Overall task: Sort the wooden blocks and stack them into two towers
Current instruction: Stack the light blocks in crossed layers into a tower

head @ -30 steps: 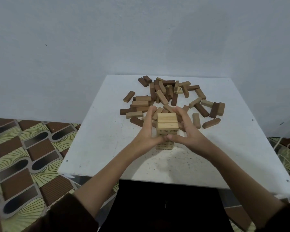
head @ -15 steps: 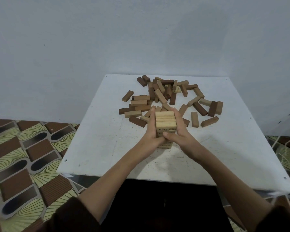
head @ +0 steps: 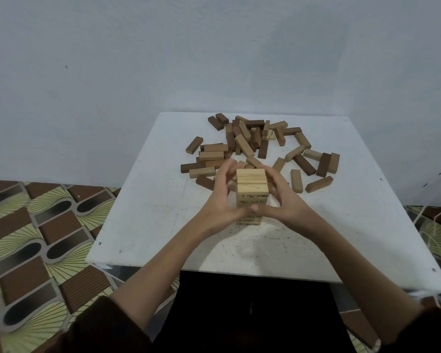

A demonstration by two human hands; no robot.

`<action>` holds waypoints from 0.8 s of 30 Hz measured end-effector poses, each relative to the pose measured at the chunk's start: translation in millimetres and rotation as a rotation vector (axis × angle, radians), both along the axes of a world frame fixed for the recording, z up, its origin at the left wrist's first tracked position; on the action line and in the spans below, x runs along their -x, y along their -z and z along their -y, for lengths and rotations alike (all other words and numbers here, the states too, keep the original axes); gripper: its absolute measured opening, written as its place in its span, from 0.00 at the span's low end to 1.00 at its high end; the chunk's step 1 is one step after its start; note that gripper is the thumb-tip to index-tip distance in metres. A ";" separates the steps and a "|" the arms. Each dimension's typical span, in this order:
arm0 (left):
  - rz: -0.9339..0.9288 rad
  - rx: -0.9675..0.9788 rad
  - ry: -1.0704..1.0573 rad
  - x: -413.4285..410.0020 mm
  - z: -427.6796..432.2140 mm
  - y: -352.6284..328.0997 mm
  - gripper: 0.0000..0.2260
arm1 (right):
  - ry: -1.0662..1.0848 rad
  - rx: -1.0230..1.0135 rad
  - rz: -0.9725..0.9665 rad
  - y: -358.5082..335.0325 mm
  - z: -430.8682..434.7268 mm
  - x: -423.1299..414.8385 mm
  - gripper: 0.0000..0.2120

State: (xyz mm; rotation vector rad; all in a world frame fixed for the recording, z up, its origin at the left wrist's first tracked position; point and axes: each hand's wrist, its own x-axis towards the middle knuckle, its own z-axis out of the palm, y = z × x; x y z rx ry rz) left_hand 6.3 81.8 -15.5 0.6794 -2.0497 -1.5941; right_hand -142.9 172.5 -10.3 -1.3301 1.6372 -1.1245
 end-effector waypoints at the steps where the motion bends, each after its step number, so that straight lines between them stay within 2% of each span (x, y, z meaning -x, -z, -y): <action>1: 0.001 0.026 -0.006 -0.8 3.0 0.8 0.48 | -0.004 -0.005 -0.009 -0.6 -0.4 3.8 0.43; 7: -0.022 0.086 -0.039 -3.6 15.1 -1.1 0.47 | -0.017 -0.018 0.019 -7.4 2.7 15.8 0.40; 15: -0.024 0.053 -0.030 -2.0 17.7 -0.8 0.48 | -0.008 -0.019 0.034 -8.0 5.8 14.7 0.38; 24: -0.047 0.054 -0.035 0.2 19.1 -0.7 0.44 | -0.010 -0.007 0.060 -12.2 7.0 13.0 0.29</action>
